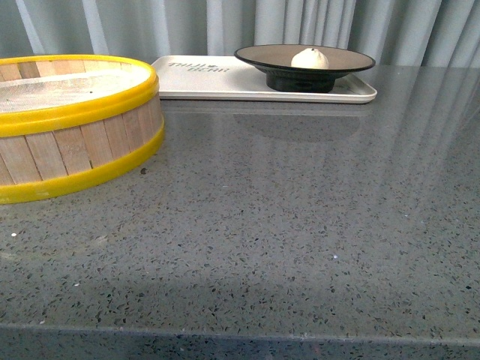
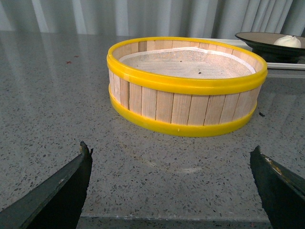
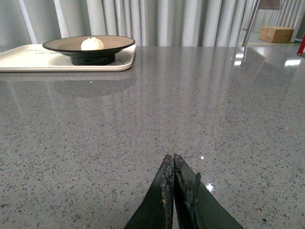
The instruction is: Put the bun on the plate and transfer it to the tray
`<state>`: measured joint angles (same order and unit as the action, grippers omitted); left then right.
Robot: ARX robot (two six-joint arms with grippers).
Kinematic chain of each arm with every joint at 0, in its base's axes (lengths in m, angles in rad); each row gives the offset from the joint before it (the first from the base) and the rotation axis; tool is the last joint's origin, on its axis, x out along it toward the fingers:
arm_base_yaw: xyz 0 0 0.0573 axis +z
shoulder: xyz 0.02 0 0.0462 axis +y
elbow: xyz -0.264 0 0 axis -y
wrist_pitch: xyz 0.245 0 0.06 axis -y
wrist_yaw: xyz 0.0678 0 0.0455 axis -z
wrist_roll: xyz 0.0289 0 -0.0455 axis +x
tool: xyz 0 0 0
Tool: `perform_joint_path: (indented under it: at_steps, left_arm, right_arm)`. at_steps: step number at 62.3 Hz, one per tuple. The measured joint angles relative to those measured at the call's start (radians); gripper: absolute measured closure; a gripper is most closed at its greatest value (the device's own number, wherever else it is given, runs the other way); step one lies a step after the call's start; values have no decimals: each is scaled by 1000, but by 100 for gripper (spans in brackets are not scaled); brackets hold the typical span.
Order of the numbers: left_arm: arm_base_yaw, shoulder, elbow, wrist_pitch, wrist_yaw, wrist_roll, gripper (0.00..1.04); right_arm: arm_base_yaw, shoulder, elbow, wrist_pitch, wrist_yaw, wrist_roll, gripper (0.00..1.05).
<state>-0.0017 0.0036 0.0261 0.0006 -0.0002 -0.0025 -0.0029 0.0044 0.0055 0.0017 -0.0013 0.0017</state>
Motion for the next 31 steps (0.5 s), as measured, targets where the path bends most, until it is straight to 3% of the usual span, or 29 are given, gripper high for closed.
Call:
perform_joint_path:
  at_steps: [18, 31]
  left_arm:
    - [0, 0, 0, 0, 0, 0, 7]
    - [0, 0, 0, 0, 0, 0, 7]
  right_arm:
    - [0, 0, 0, 0, 0, 0, 59]
    - [0, 0, 0, 0, 0, 0, 17]
